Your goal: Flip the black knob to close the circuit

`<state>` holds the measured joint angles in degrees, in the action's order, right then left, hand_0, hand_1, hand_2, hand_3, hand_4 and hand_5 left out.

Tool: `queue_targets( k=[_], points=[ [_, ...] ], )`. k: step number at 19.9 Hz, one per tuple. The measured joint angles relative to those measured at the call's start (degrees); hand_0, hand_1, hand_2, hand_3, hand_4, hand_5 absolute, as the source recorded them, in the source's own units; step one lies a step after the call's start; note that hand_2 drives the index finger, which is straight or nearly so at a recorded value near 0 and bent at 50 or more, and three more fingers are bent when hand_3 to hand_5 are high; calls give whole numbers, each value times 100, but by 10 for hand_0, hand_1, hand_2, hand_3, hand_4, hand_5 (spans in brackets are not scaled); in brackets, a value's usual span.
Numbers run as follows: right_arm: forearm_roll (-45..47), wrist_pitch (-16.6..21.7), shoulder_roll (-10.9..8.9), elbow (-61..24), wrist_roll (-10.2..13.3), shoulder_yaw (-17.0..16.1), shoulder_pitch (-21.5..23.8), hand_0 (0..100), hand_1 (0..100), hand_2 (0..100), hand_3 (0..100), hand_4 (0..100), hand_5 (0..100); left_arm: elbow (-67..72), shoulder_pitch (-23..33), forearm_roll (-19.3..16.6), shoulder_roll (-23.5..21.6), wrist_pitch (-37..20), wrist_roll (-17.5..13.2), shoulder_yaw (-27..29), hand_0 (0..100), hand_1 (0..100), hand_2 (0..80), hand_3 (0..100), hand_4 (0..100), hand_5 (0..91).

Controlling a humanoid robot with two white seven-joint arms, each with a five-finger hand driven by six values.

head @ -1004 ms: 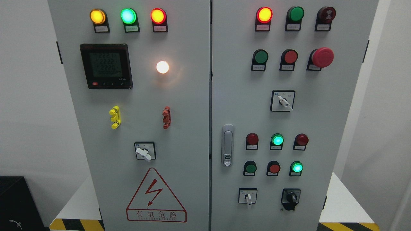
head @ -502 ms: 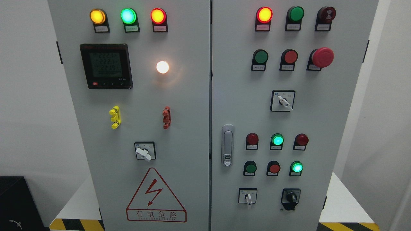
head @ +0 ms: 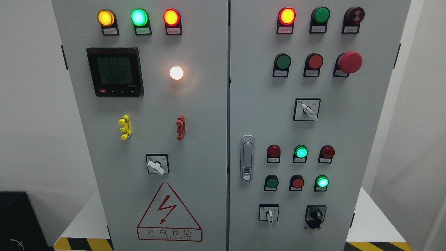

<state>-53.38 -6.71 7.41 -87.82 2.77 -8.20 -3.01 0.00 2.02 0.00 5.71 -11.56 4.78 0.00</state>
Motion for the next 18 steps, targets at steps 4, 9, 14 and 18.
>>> queue_targets(
  k=[4, 9, 14, 18],
  points=[
    [-139, -213, 7, -209, -5, 9, -66, 0, 161, 808, 986, 792, 792, 0, 0, 0, 0, 0, 0, 0, 120, 556, 0, 0, 0, 0],
    [-290, -340, 16, -411, -6, 19, -147, 0, 177, 816, 994, 793, 795, 0, 0, 0, 0, 1, -1, 0, 120, 556, 0, 0, 0, 0],
    [-563, -380, 22, -541, -65, 26, -239, 0, 218, 826, 998, 794, 795, 0, 0, 0, 0, 1, -1, 0, 120, 556, 0, 0, 0, 0],
    [-680, -443, 25, -611, -102, 29, -309, 0, 214, 828, 998, 798, 795, 0, 0, 0, 0, 1, -17, 0, 120, 556, 0, 0, 0, 0]
  ],
)
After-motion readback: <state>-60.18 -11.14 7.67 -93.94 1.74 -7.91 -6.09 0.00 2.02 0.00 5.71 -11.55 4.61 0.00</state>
